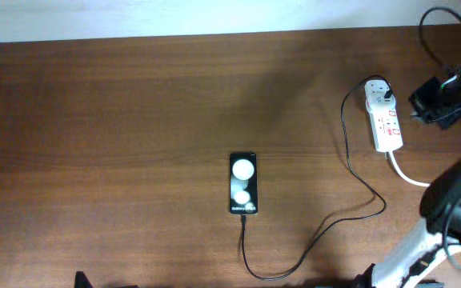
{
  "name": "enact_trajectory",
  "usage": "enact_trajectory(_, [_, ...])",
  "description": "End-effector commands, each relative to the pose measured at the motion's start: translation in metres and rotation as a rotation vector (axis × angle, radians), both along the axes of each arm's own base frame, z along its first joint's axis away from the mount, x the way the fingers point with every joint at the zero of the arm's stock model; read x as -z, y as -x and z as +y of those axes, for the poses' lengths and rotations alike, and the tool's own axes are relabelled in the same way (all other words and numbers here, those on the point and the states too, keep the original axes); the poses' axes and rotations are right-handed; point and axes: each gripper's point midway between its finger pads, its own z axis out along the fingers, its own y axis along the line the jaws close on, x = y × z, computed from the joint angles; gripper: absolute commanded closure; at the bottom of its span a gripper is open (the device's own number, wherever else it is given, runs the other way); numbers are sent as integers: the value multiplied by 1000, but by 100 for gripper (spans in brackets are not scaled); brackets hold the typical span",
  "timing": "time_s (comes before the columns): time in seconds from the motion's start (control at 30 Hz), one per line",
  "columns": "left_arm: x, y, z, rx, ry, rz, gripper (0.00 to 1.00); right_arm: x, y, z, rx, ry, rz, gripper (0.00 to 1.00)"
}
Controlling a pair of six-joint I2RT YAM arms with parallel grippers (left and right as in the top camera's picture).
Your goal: Plug charger to phone and switch on socket
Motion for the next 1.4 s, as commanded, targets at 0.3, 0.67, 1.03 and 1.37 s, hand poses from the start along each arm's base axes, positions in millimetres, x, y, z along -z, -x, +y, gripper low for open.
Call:
enact_trajectory(0.3, [-1,0,0,-3,6,-8,1,54,-58,-19,-8,-2,-113,96])
enact_trajectory(0.67, [-1,0,0,-3,6,-8,1,74,-76,-11,-17,-79,-163,96])
enact_trajectory(1.03, [-1,0,0,-3,6,-9,1,100,-73,18,-57,-123,-89,96])
enact_trajectory(1.37, [-1,0,0,-3,6,-9,1,112,-60,41,-106,-126,6,96])
